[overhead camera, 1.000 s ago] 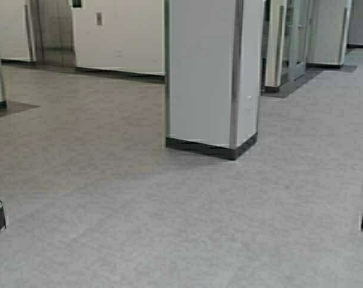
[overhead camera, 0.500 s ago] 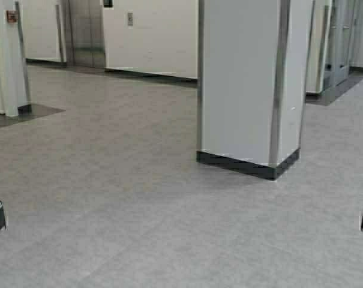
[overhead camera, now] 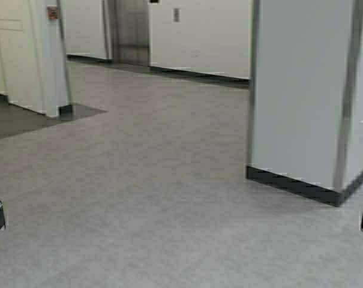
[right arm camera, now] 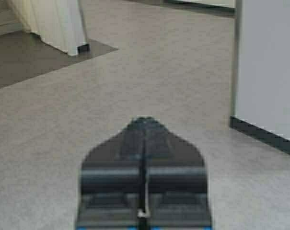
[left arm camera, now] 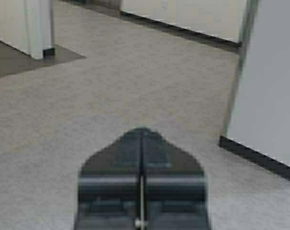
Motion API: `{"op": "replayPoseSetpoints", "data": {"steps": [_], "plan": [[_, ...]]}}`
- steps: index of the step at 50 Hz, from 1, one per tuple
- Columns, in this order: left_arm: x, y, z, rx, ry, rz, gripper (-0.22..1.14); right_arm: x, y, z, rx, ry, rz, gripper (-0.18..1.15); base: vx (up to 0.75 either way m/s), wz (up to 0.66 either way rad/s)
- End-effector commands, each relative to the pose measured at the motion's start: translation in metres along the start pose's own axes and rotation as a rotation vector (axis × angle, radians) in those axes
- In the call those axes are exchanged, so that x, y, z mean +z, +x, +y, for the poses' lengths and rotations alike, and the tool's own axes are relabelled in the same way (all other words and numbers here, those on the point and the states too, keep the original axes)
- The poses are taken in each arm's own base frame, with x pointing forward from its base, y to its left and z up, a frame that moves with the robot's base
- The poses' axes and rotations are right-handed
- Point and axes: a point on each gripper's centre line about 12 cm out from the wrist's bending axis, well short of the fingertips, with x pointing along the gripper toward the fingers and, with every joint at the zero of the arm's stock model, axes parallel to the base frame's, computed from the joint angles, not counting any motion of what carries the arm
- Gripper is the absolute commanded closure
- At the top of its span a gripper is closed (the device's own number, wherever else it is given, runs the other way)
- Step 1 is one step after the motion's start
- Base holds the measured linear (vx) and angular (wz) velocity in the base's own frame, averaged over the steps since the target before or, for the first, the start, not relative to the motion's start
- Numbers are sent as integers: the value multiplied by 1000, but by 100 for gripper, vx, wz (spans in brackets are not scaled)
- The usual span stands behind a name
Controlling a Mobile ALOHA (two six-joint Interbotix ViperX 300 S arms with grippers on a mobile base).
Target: Navigate to elevator, push the call button, then enter the elevator
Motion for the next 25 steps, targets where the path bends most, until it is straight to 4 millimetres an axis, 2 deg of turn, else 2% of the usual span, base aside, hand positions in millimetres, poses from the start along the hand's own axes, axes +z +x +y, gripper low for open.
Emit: {"op": "replayPoseSetpoints", "data": {"steps": [1,12,25], "plan": [[5,5,-1,-1,0,-12,89,12,3,1,7,-8,-38,92,73,46],[0,9,1,3,-5,9,89,6,4,1,5,-8,-16,92,74,41],[1,17,0,2,1,17,89,1,3,1,4,-13,-4,92,73,20]]}}
